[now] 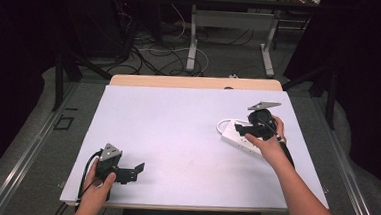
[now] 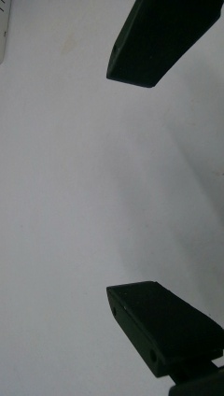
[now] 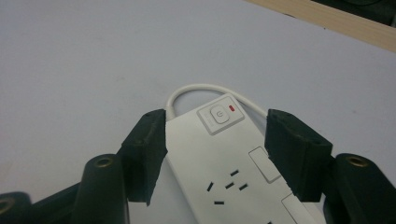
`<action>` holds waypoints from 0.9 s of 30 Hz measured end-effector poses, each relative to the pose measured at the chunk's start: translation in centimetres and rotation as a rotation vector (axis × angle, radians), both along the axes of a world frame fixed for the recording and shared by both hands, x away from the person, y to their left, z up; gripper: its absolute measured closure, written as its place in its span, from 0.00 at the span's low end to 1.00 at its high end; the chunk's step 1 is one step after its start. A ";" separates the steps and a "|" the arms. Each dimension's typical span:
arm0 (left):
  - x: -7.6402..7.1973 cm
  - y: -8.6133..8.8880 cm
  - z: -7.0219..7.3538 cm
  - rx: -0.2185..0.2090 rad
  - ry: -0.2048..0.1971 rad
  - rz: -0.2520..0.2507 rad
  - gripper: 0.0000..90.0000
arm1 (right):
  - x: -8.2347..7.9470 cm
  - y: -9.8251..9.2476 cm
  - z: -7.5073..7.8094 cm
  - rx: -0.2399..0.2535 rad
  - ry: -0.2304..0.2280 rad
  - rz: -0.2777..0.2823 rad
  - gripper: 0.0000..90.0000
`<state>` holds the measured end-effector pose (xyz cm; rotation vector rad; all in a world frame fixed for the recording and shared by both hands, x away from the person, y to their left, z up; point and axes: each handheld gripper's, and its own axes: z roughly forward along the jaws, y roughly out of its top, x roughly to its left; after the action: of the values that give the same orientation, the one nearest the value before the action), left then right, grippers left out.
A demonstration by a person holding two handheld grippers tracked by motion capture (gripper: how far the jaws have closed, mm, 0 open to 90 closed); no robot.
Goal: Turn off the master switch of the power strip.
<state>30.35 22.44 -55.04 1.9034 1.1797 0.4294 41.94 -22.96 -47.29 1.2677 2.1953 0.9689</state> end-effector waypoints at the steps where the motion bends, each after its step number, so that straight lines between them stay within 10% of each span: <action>1: 0.0 0.0 0.0 0.001 0.001 0.001 0.00 | 0.1 0.0 -0.1 -0.003 0.002 0.002 0.46; 27: 0.1 0.0 -0.1 0.001 0.016 -0.007 0.00 | 3.2 1.4 -2.4 -0.023 0.064 -0.039 0.75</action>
<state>30.42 22.39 -55.14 1.9144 1.1829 0.4117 45.18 -21.60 -49.71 1.3432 2.2151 0.8970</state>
